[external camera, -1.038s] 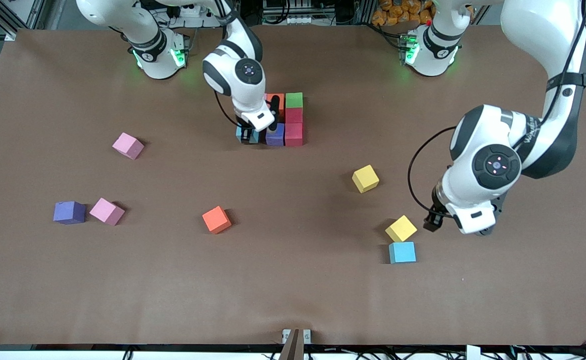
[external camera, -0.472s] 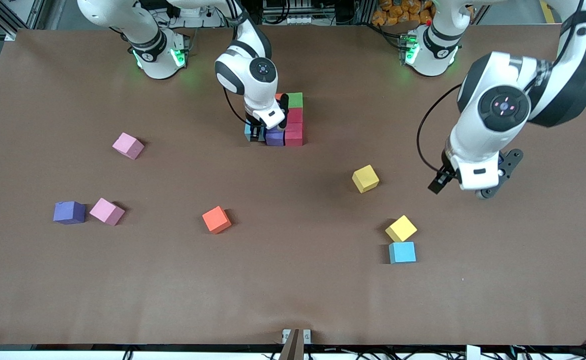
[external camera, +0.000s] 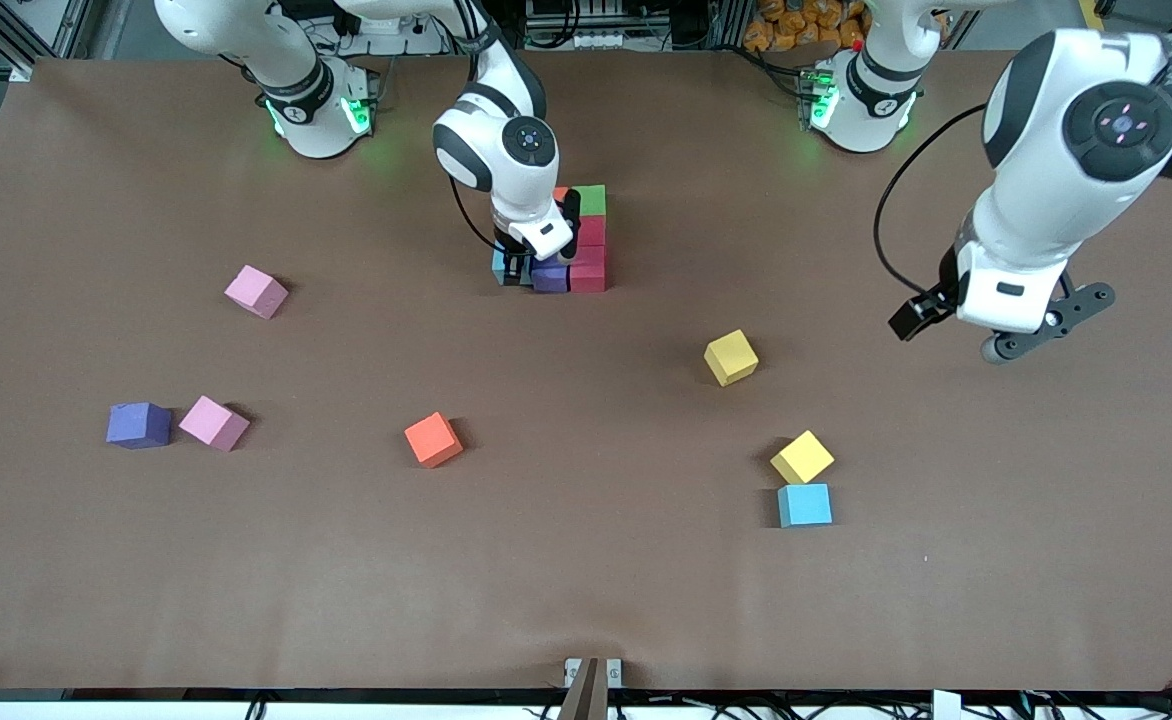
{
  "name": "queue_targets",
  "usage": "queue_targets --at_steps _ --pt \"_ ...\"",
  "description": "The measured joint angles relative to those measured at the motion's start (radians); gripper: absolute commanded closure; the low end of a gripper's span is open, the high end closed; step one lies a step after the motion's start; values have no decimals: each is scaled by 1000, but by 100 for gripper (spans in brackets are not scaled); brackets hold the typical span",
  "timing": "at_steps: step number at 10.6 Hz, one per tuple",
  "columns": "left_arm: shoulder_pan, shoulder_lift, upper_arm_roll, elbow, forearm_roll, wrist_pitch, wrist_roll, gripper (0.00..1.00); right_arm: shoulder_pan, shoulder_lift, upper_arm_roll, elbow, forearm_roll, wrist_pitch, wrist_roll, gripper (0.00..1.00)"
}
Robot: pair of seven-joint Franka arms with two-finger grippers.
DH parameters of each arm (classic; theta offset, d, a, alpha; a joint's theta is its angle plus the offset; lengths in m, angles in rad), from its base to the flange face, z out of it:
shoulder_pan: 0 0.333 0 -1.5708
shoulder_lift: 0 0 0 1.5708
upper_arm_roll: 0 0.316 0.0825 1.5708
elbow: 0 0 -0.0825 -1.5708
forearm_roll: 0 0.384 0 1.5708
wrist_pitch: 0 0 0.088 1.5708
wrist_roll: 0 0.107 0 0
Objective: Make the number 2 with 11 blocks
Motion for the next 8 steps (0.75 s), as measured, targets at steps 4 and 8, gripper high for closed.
queue_targets --at_steps 4,8 --pt "-15 -2 0 0 -9 2 211 0 0 20 0 14 0 0 0 66" --pt "-8 157 2 37 -10 24 349 0 1 29 1 24 0 -1 2 64"
